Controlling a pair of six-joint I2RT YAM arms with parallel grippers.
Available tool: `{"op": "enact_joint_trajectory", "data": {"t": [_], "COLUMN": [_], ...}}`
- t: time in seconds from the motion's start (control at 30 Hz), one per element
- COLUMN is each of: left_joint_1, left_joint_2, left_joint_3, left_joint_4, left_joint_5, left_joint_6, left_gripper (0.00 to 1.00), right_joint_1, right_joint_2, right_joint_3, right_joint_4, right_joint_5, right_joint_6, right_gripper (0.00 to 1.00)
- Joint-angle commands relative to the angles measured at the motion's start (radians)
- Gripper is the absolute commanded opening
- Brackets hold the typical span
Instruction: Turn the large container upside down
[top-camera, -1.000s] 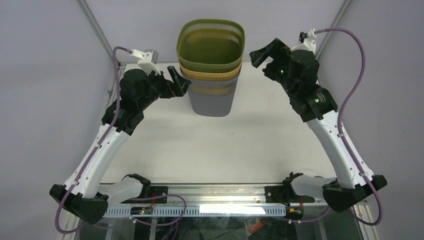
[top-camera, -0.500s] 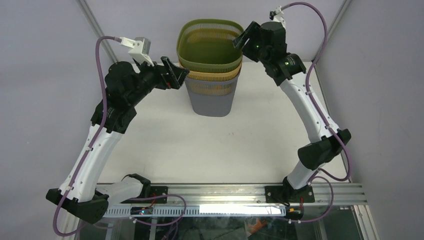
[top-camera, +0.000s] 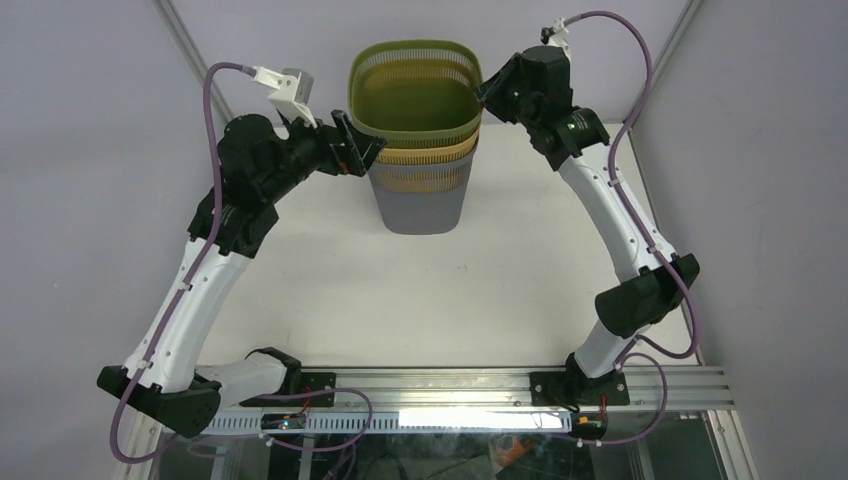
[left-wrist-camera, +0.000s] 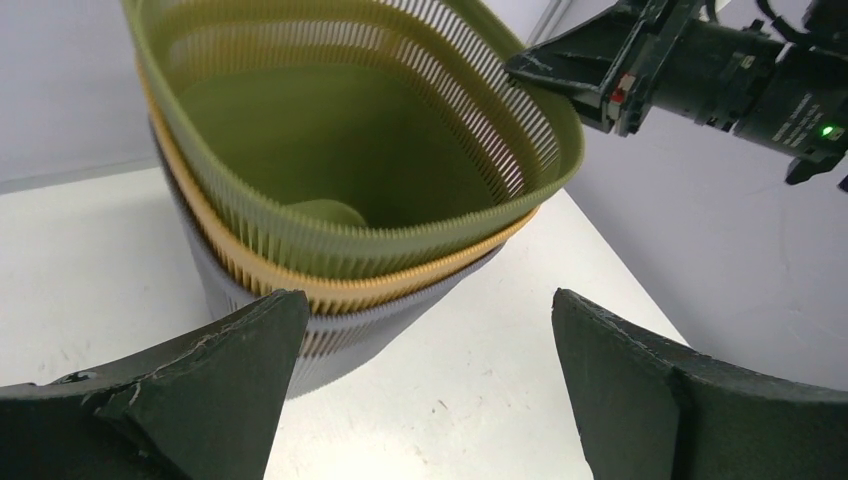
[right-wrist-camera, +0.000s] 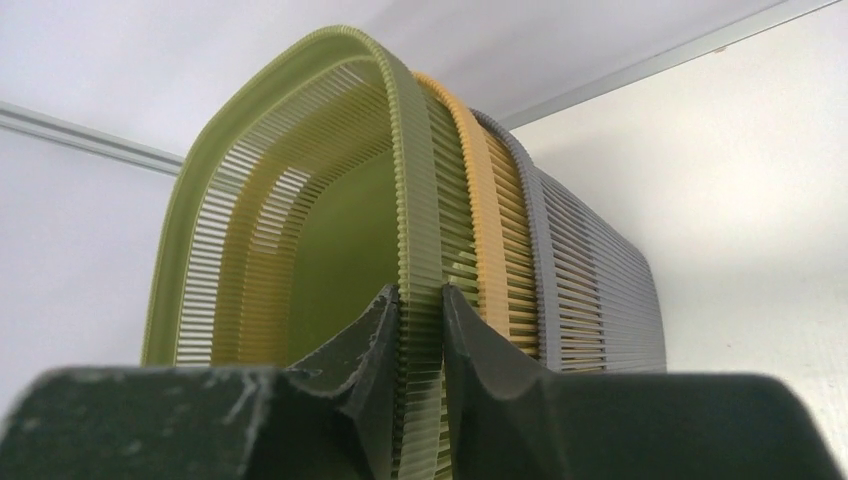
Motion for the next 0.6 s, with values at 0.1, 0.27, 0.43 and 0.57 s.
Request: {"op": "enact_joint_trajectory", "data": {"t": [0.1, 0.27, 0.43, 0.57], "left_joint_1": [-0.006, -0.028, -0.034, -0.035], "left_joint_2": [0.08, 0.144, 0.2, 0.257], "left_joint_3": [0.195, 0.313, 0.383, 0.411], "left_joint_4": [0.056, 0.033, 0.003, -0.018], "left_joint_5": [0.175, 0.219, 0.211, 0.198], "left_joint_6": [0.039, 0.08, 0.121, 0.15], "left_gripper": [0.99, 0.99, 0.99, 0.99], "right_joint_1": [0.074, 0.11, 0.114, 0.107], "right_joint_2": [-0.012, 0.039, 0.041, -0.016], "right_joint_3": [0.039, 0.123, 0.163, 0.17], "right_joint_4": [0.135, 0.121, 0.118, 0.048], "right_joint_5": [-0.112, -0.11, -0.112, -0.025], "right_joint_6": [0.066, 0.094, 0.077, -0.018], "right_gripper": [0.11, 0.08, 0.66, 0.92]}}
